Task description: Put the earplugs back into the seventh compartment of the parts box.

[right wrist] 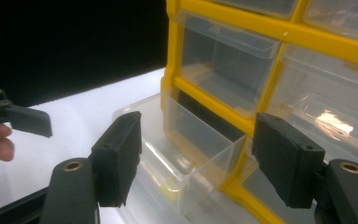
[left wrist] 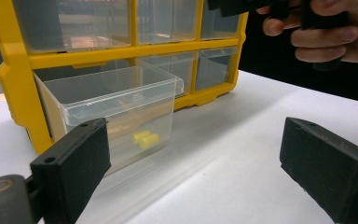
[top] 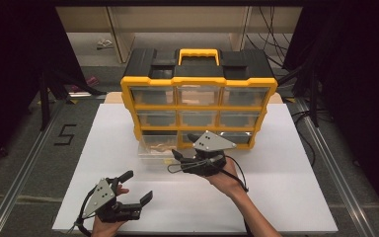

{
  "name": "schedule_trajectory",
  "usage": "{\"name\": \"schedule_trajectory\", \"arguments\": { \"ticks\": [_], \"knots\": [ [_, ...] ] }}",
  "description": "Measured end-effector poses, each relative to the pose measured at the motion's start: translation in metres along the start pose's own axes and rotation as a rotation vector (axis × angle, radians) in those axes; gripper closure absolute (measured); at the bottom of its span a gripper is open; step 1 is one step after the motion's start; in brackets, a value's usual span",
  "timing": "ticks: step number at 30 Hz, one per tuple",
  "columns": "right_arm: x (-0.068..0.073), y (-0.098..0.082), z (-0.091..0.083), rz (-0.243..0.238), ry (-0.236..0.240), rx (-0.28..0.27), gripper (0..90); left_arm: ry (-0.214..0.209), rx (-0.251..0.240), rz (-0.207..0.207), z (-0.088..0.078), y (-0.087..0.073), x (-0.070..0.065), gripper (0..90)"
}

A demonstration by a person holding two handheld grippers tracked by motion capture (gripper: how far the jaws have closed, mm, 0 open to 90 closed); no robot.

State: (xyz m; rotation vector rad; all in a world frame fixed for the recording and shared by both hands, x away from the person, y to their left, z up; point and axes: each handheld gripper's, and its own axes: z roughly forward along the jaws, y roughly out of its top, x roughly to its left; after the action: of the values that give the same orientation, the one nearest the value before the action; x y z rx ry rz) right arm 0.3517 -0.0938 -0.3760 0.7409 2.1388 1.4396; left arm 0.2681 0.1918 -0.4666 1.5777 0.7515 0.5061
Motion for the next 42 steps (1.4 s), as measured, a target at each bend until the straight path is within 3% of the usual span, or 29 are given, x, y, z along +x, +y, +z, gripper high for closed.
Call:
{"name": "schedule_trajectory", "arguments": {
  "ticks": [9, 23, 29, 42],
  "knots": [
    [-0.004, -0.011, -0.023, 0.011, -0.018, -0.055, 33.1, -0.009, 0.006, 0.005, 0.001, 0.000, -0.001, 8.2],
    [-0.009, -0.029, -0.042, 0.014, -0.045, -0.078, 30.9, -0.014, 0.005, 0.008, 0.000, 0.000, -0.001, 8.2],
    [-0.013, -0.036, -0.050, 0.036, -0.054, -0.101, 28.9, -0.015, 0.003, 0.008, 0.000, 0.000, -0.001, 8.2],
    [-0.012, -0.057, -0.066, 0.046, -0.064, -0.121, 28.7, -0.016, 0.003, 0.008, 0.000, 0.000, -0.001, 8.3]
  ]
}}
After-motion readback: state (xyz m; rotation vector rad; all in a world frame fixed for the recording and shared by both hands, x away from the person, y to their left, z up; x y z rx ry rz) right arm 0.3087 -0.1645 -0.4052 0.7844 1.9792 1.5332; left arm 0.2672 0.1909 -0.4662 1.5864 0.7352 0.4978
